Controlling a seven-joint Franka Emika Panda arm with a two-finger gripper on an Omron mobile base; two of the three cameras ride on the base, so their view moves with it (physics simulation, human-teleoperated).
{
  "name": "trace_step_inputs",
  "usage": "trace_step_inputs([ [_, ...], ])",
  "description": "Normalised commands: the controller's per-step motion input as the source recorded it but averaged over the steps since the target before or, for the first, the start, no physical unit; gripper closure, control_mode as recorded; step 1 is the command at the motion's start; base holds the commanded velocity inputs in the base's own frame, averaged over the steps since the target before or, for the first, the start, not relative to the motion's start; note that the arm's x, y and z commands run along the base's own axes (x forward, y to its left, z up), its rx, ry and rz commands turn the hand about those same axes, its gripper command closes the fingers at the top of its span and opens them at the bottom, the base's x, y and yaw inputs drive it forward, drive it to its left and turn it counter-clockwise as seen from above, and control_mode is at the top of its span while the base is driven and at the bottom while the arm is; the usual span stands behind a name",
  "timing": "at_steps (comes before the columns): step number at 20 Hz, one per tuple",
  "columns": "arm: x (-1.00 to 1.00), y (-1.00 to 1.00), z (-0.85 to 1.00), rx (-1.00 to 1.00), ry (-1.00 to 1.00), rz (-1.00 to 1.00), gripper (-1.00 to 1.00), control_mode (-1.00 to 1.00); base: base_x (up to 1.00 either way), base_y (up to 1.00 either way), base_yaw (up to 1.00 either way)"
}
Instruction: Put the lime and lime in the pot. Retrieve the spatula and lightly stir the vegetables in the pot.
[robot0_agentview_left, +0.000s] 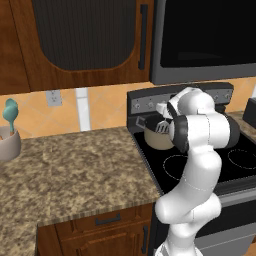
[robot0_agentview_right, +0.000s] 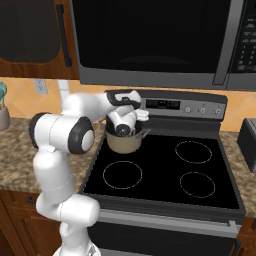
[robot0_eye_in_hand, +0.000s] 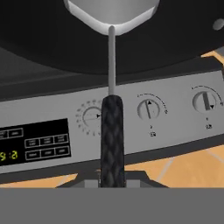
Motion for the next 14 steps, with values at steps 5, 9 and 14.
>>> trace_step_inputs([
  [5, -0.25, -0.25, 0.0, 0.0, -0.01, 0.0, 1.0, -1.0, 0.0, 0.0, 0.0],
  [9, -0.2, -0.18, -0.02, 0.0, 0.02, 0.0, 1.0, -1.0, 0.0, 0.0, 0.0],
  [14, 0.01, 0.0, -0.47, 0.0, 0.14, 0.0, 1.0, -1.0, 0.0, 0.0, 0.0],
])
